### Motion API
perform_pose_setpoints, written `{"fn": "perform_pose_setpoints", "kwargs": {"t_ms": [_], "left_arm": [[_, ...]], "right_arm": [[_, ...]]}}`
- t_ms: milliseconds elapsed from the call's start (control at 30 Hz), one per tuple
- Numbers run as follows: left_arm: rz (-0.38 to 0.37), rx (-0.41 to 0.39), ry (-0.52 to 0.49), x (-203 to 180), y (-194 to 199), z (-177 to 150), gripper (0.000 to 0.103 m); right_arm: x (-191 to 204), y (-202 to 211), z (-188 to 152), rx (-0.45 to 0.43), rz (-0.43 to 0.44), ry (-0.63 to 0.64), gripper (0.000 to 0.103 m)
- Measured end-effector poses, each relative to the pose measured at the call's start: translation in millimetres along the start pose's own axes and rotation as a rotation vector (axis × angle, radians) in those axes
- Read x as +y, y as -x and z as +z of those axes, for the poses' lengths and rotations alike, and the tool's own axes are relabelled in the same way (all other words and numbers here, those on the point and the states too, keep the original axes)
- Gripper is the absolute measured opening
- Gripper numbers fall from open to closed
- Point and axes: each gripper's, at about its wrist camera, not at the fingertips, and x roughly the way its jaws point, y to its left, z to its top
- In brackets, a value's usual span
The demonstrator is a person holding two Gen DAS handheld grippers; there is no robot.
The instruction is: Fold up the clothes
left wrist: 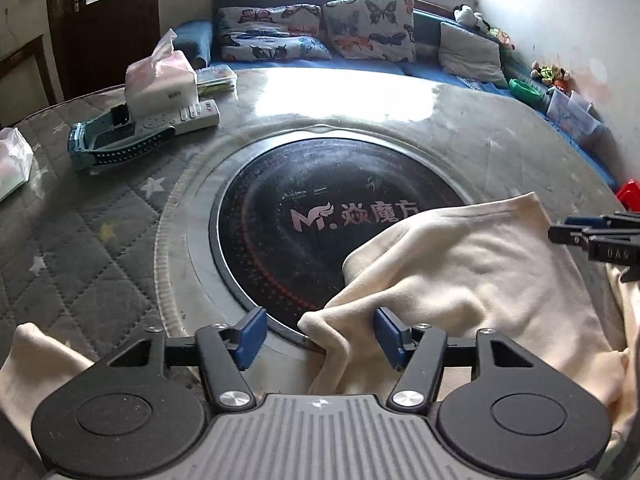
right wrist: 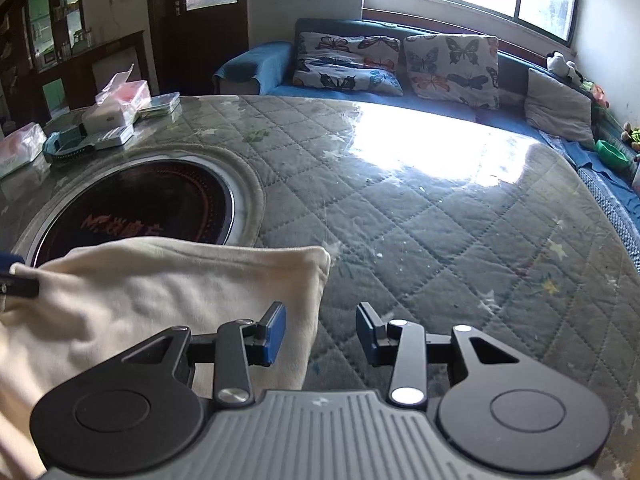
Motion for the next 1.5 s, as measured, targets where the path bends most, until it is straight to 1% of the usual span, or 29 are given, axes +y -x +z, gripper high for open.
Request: {"fn": "perform_pose_setpoints", "kwargs": {"t_ms": [67,100,133,167,267,333,433,567,633,667,733,867,933,1100,1200,1267,1333,1400,1433,1467,1500], "left_arm": [[-0.015,-0.004,-0.001,-1.2,-0.9,-1.2,0.04],[-0.02,-0.007,-0.006,-2.5,-0.7,-1.9,0.036],[-0.019,-0.015,-0.02,-5.5,0.9,-2.4,0.03],[-0.011,-0.027,-0.044,-9.5,3.1,-2.9,0.021],[-0.008,-0.064,-0.101,-19.7,11.8,-4.9,0.015],[-0.039,-0.089,-0.124,-23.8,20.2,-7.0,0.014],[-0.104,-0.117,-0.155,-29.7,32.6,-12.3,0.014],[-0.202,-0.092,-0.192,-35.6,38.6,-19.4,0.015],[-0.232,-0.072,-0.187,-34.3,38.4,-21.2,0.016],[-0.238,-0.075,-0.179,-32.2,39.1,-20.6,0.018],[-0.226,-0.094,-0.145,-26.0,41.6,-16.7,0.019],[-0.205,-0.119,-0.044,-7.5,43.9,-4.6,0.019],[-0.163,-0.131,0.008,2.9,42.3,1.5,0.019],[-0.108,-0.093,0.096,21.4,24.1,14.1,0.019],[-0.075,-0.106,0.123,27.0,17.3,18.6,0.019],[-0.054,-0.096,0.155,32.5,9.6,24.0,0.019],[-0.067,-0.072,0.178,35.2,0.4,29.6,0.019],[-0.099,-0.042,0.169,31.6,-9.6,32.9,0.019],[-0.107,-0.031,0.157,28.5,-14.1,33.9,0.02],[-0.107,-0.025,0.141,24.3,-17.3,34.1,0.026],[-0.114,-0.022,0.125,20.3,-19.6,33.6,0.028]], "right_arm": [[-0.3,-2.9,1.4,-0.005,0.006,-0.014,0.039],[-1.0,-5.6,2.0,-0.004,0.009,-0.028,0.039],[-0.8,-7.0,2.3,-0.003,0.01,-0.033,0.039],[0.2,-9.4,2.7,0.001,0.009,-0.033,0.039],[2.7,-13.8,2.5,0.007,0.004,-0.031,0.036],[4.6,-14.5,1.9,0.007,0.002,-0.027,0.036],[6.8,-14.2,1.6,0.009,0.002,-0.018,0.036],[7.0,-12.9,0.9,0.011,0.001,-0.009,0.036],[6.9,-12.1,0.7,0.012,0.0,-0.004,0.036],[6.8,-11.7,0.5,0.013,-0.001,-0.002,0.036],[6.1,-10.9,0.4,0.014,-0.001,0.002,0.036],[3.1,-9.8,-0.2,0.013,-0.003,0.0,0.036],[1.2,-9.4,-0.5,0.012,-0.004,-0.002,0.036],[-4.9,-8.2,0.1,0.006,-0.01,-0.01,0.036],[-7.7,-7.4,0.0,0.004,-0.007,-0.016,0.036],[-7.5,-7.7,0.6,0.006,-0.007,-0.01,0.036],[-7.0,-8.4,1.2,0.008,-0.005,-0.007,0.036],[-7.0,-9.3,1.5,0.007,-0.003,-0.01,0.036],[-7.1,-9.8,1.6,0.007,-0.002,-0.012,0.036],[-6.9,-10.3,1.6,0.006,-0.003,-0.013,0.036],[-6.9,-10.2,1.8,0.006,-0.001,-0.014,0.036]]}}
